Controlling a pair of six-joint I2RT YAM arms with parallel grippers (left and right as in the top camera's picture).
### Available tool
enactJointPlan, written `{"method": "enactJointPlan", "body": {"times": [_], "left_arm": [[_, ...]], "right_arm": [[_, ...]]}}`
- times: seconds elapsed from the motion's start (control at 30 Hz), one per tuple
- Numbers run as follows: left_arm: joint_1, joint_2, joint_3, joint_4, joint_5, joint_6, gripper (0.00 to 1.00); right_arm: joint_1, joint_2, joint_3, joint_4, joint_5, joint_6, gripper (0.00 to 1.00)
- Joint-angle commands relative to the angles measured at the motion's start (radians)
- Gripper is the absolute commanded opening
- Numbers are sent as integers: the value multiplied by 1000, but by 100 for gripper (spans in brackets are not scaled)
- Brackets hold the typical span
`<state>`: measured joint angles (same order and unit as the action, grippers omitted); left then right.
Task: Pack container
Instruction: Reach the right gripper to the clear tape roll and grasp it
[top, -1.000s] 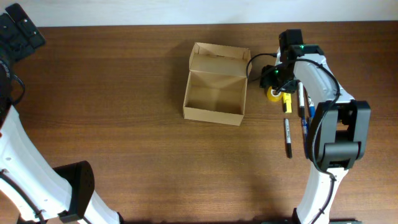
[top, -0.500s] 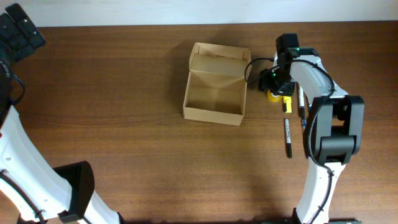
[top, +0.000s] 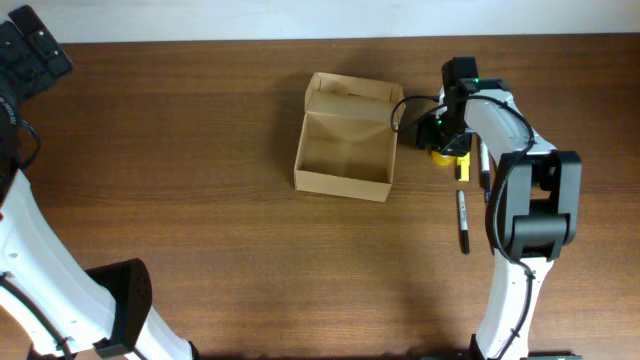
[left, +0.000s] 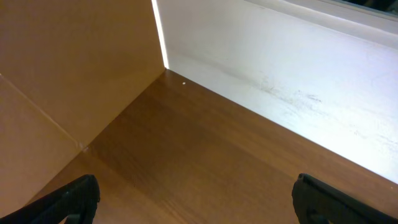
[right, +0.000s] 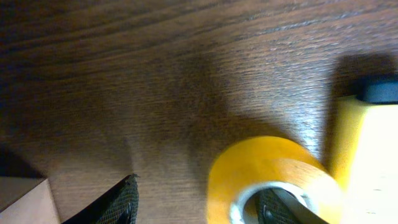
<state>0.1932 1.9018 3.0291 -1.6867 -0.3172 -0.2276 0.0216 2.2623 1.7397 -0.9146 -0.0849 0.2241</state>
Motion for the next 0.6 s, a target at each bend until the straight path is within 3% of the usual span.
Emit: {"method": "enactJointPlan", "body": {"times": [0.0,0.27,0.57], "left_arm": [[7,7,-2,0,7,9,100],[7,7,-2,0,7,9,100],[7,7,-2,0,7,9,100]], "right_arm": [[5,38,15,-10,19,-6,59],[5,40,15,-32,72,-2,52],[3,40,16,-58,98,-7,59]]}}
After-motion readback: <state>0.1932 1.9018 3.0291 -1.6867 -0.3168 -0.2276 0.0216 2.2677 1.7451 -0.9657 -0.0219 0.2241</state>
